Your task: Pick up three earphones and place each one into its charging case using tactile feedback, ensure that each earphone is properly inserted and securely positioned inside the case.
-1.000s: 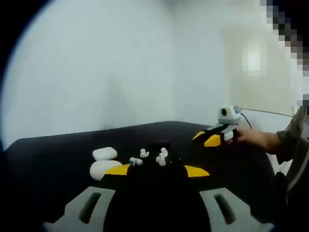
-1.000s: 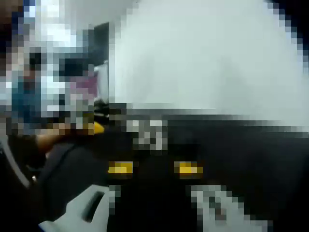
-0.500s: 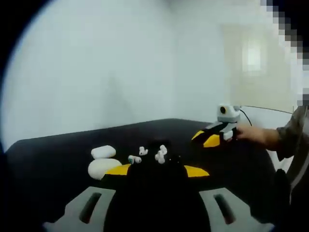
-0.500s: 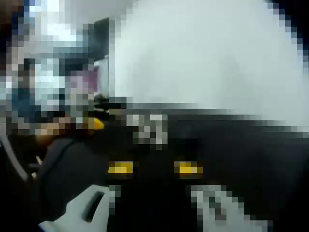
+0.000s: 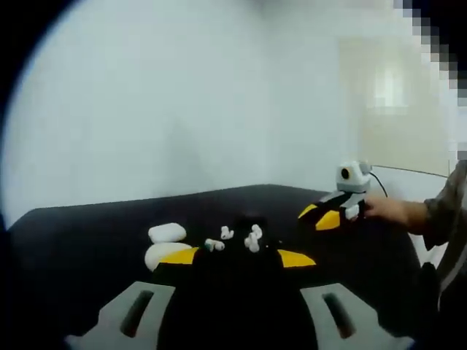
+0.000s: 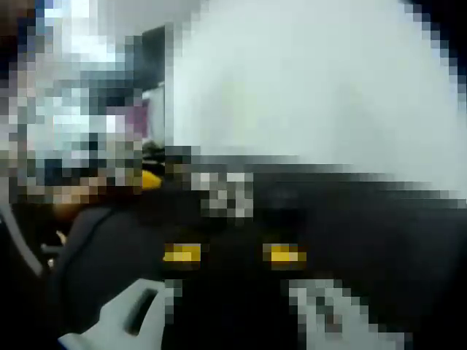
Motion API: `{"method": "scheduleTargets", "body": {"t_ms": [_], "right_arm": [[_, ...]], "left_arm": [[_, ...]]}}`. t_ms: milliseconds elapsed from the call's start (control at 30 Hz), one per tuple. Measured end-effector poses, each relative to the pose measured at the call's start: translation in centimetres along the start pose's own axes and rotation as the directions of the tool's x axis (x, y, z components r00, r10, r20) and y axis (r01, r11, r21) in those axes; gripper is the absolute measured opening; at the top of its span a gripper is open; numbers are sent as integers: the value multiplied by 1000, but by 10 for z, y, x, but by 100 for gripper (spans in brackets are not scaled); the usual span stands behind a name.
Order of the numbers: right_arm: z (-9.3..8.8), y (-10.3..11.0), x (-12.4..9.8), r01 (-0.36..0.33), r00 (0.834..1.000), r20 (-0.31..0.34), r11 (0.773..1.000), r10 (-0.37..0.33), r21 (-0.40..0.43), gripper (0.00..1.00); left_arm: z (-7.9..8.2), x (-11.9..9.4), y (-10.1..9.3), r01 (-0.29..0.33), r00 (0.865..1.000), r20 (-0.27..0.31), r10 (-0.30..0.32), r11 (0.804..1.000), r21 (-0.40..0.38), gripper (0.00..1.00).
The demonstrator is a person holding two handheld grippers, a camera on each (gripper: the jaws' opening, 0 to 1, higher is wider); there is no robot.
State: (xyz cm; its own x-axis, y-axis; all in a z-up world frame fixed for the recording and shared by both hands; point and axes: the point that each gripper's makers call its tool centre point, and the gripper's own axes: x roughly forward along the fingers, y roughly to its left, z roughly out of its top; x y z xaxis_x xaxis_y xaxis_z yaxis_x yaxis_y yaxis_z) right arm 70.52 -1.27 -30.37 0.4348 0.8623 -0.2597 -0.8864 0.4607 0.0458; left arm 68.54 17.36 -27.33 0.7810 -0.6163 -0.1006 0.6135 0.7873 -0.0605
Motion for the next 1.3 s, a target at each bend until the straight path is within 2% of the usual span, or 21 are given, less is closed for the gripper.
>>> {"method": "scheduleTargets", "body": {"t_ms": [67, 200, 300, 433, 567, 633, 700, 767, 867, 967, 1033, 1100, 1167, 1200, 1267, 1300], "right_arm": [[0, -1, 0, 1, 1000, 1, 1000, -1, 2, 33], [1, -1, 0, -2, 1000, 5, 1000, 2, 3, 33], [1, -1, 0, -1, 1000, 8, 1000, 1, 6, 33], [4, -3, -2, 0, 1000, 21, 1000, 0, 20, 33], [5, -4, -3, -2, 999, 33, 999, 1, 38, 33], [5, -3, -3, -6, 999, 33, 999, 5, 40, 33], [6, -1, -3, -10, 999, 34, 999, 9, 39, 33], [5, 2, -3, -16, 999, 30, 999, 15, 37, 33], [4, 3, -2, -16, 1000, 26, 999, 15, 35, 33], [4, 1, -2, -12, 1000, 28, 999, 11, 40, 33], [4, -1, -3, -11, 999, 32, 999, 9, 49, 33], [4, -2, -3, -8, 999, 35, 998, 6, 58, 33], [4, -3, -3, -5, 999, 36, 998, 3, 62, 33], [5, -3, -3, -3, 999, 36, 998, 1, 62, 33], [5, -4, -3, 0, 999, 35, 998, -2, 61, 33], [4, -4, -2, 1, 1000, 31, 998, -3, 58, 33]], "left_arm": [[3, -2, 6, -24, 1000, 14, 24, 1000, -18, 37], [5, -7, 23, -111, 993, 24, 112, 994, -21, 37], [6, -11, 35, -156, 987, 33, 158, 986, -52, 37], [5, -14, 50, -218, 975, 27, 219, 975, -43, 37], [5, -14, 63, -248, 969, -6, 248, 967, -62, 38], [3, -14, 71, -269, 963, -57, 265, 958, -97, 40], [8, -11, 78, -260, 965, -69, 254, 961, -96, 43], [10, -8, 89, -277, 959, -86, 270, 958, -80, 44], [19, -4, 102, -293, 954, -81, 288, 954, -68, 43], [27, -1, 108, -285, 958, -58, 281, 955, -77, 43], [23, -1, 107, -268, 963, -43, 265, 959, -91, 43], [16, -4, 106, -282, 959, -9, 282, 957, -72, 41], [8, -5, 99, -262, 964, -50, 260, 964, -38, 40], [10, -2, 91, -229, 973, -47, 228, 973, -28, 41], [10, 1, 86, -211, 977, -44, 209, 977, -37, 42], [5, 4, 79, -187, 980, -73, 183, 981, -57, 44]]}}
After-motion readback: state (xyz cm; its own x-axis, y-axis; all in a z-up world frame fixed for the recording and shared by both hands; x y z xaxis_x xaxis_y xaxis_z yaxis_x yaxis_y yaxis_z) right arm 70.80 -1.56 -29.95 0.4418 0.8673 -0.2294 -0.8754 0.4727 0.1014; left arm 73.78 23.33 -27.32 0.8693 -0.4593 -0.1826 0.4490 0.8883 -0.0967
